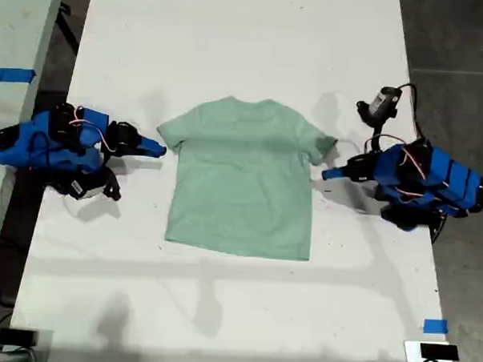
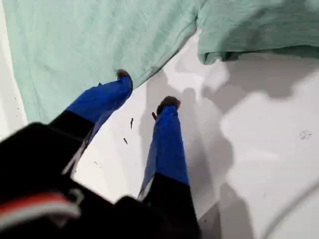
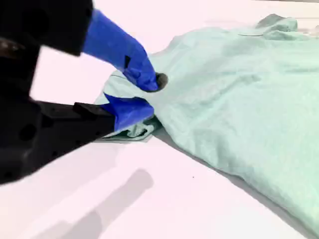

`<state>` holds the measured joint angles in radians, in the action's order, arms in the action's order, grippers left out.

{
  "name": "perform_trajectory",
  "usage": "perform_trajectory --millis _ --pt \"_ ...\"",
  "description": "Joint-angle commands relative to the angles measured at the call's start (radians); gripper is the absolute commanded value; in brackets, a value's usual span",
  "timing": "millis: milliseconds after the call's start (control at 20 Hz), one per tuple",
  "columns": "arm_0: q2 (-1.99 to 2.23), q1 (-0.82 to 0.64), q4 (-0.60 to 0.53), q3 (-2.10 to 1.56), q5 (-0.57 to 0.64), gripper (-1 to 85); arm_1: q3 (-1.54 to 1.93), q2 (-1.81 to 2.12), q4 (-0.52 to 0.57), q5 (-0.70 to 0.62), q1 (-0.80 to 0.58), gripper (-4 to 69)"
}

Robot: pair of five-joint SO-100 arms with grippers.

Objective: Fold tshirt

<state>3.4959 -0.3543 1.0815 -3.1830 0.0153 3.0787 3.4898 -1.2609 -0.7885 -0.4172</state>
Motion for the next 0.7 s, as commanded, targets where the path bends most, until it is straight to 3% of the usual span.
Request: perform_trajectory --millis 0,450,650 --pt "0.104 0.137 -0.044 -0.006 0.035 0.1 -0.02 -0.002 -0.018 0.546 0.048 -0.3" --pt "0.104 0.106 -0.038 -0.006 0.035 0.1 -0.02 -0.002 -0.018 0.545 0.049 -0.3" --pt "0.104 0.089 -0.015 -0.005 -0.031 2.9 -0.037 -0.002 -0.038 0.561 0.058 -0.3"
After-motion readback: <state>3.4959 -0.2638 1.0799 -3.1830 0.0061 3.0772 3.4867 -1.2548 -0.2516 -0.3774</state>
